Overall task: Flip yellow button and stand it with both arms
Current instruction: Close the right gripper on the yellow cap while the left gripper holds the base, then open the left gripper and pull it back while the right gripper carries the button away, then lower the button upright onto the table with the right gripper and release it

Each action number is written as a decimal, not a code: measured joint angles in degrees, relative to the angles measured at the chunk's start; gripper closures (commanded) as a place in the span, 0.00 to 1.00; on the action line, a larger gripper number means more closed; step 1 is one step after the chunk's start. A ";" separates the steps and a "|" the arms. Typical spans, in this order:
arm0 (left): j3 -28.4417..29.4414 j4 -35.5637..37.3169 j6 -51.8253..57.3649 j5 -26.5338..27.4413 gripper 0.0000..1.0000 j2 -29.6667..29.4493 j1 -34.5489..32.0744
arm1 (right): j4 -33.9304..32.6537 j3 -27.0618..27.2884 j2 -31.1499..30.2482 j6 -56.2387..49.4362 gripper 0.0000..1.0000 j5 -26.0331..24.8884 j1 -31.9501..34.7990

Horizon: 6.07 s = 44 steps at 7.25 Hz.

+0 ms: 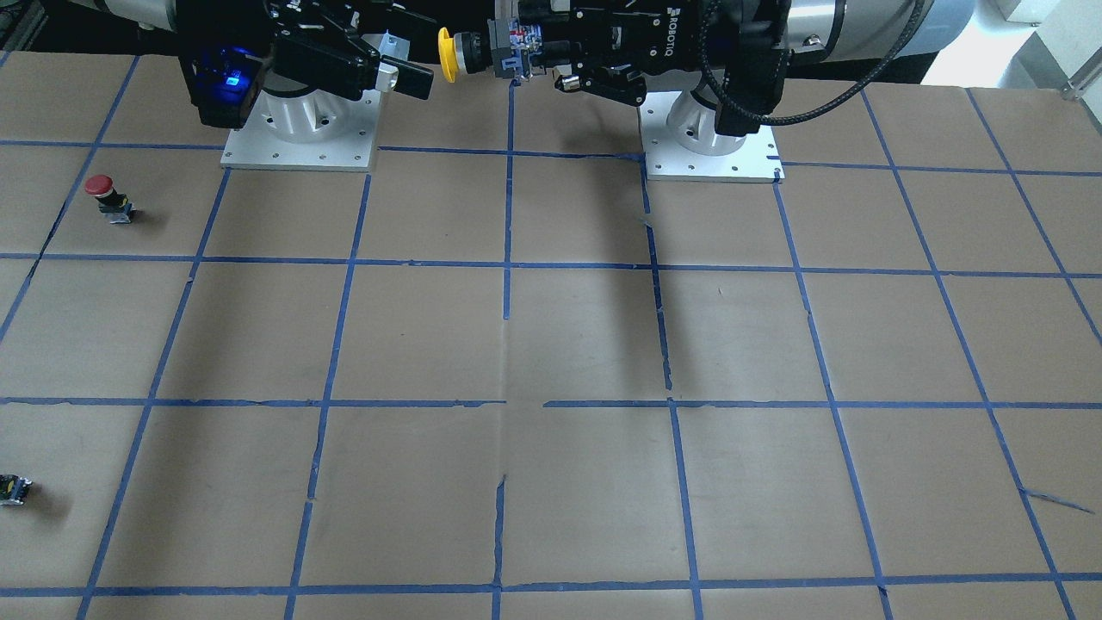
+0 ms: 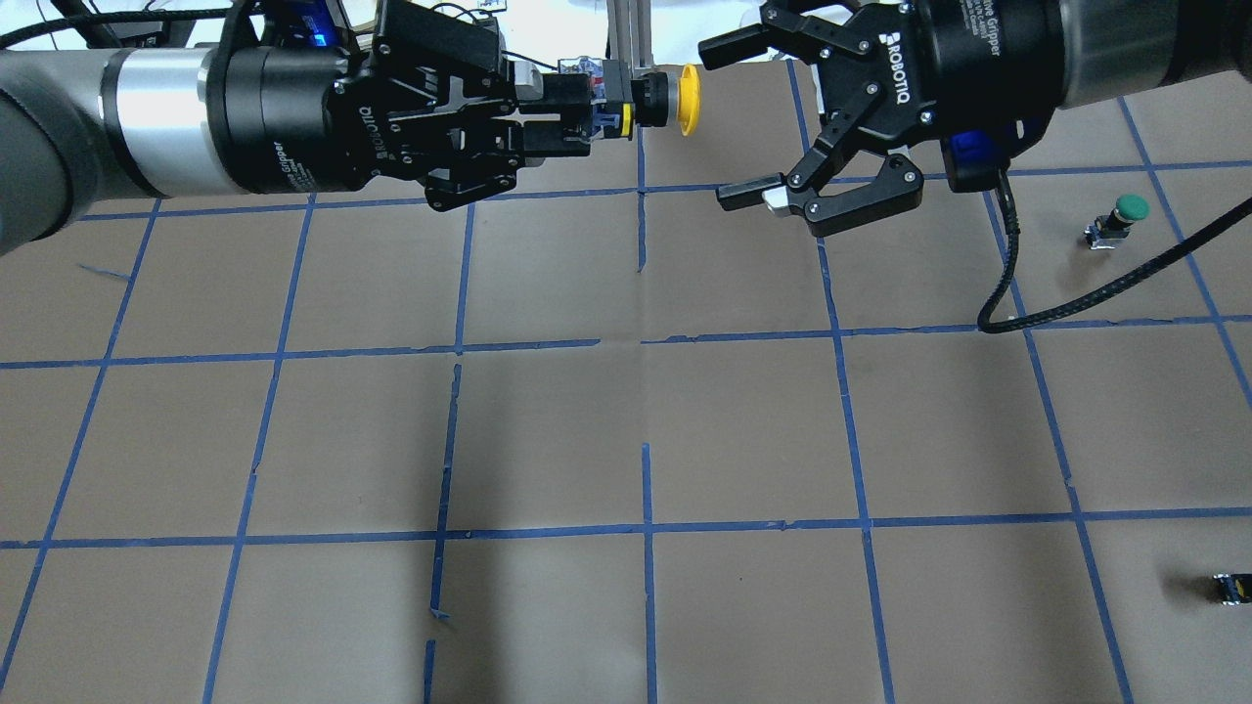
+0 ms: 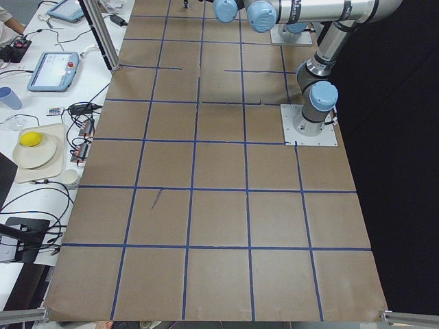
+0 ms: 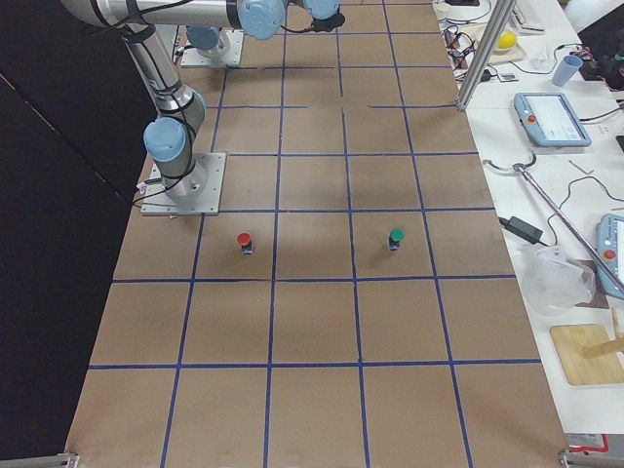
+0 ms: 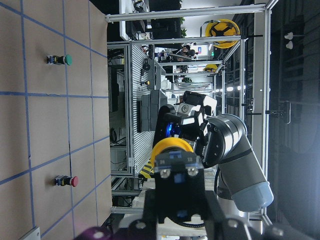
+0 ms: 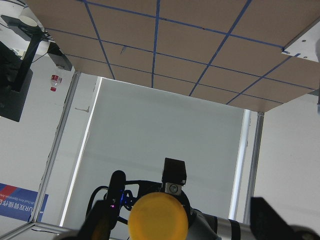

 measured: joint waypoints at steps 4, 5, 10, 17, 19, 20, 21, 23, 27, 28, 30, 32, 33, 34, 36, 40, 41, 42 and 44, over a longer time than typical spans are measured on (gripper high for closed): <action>-0.05 0.56 -0.03 -0.25 0.91 0.01 -0.09 | 0.21 0.09 -0.03 0.15 0.04 2.50 0.25; -0.05 0.67 -0.03 -0.25 0.91 0.01 -0.08 | 0.39 0.19 0.01 0.14 0.05 2.72 0.28; -0.12 0.96 -0.04 -1.01 0.91 0.04 -0.07 | 0.53 1.07 -0.14 0.16 0.11 4.43 0.40; -0.22 0.91 -0.15 -1.13 0.88 0.01 -0.07 | 0.69 1.60 -0.06 0.08 0.71 6.60 0.43; -0.22 0.88 -0.28 -1.07 0.16 0.07 -0.07 | 0.68 1.63 -0.33 0.07 0.75 6.94 0.40; -0.22 0.88 -0.37 -1.01 0.01 0.09 -0.07 | 0.70 1.64 -0.39 0.11 0.76 7.27 0.41; -0.21 0.86 -0.41 -0.90 0.01 0.08 -0.07 | 0.69 1.63 -0.42 0.13 0.76 7.50 0.41; -0.15 0.87 -0.44 -0.81 0.01 0.10 -0.07 | 0.73 1.62 -0.35 0.14 0.76 7.66 0.41; 0.58 1.68 -2.96 0.25 0.01 -1.30 0.25 | -3.49 1.44 0.10 -0.49 0.76 0.83 -1.54; 1.00 3.87 -4.96 1.18 0.01 -2.21 0.26 | -6.45 1.35 0.10 -1.06 0.76 -4.97 -2.42; 1.23 11.41 -12.79 2.79 0.01 -2.97 0.21 | -11.65 1.09 -0.10 -3.86 0.76 -14.53 -2.95; 1.30 19.31 -19.34 2.98 0.01 -3.19 0.32 | -13.25 0.88 -0.54 -15.71 0.76 -26.36 -3.01; 1.21 26.29 -25.94 3.76 0.01 -3.61 0.46 | -13.24 0.87 -0.80 -23.29 0.76 -33.21 -3.02; 1.13 33.43 -31.78 7.14 0.01 -4.75 0.33 | -13.21 0.99 -1.12 -32.10 0.77 -41.00 -3.02; 1.24 43.51 -36.26 17.22 0.01 -7.45 -2.03 | -13.87 1.43 -1.37 -52.25 0.78 -56.66 -3.41; 2.83 46.87 -36.86 50.61 0.01 -8.33 -6.01 | -28.71 9.96 -1.38 -83.18 0.78 -67.31 -15.47; 3.46 45.01 -36.82 59.75 0.01 -8.33 -6.15 | -34.83 13.48 -1.35 -89.85 0.78 -67.49 -18.73; 3.89 42.76 -36.73 68.48 0.00 -8.40 -6.08 | -41.42 16.94 -1.26 -95.75 0.78 -67.36 -21.53; 4.17 40.47 -33.06 80.67 0.00 -8.16 -5.95 | -53.61 23.40 -0.30 -102.02 0.79 -66.82 -25.63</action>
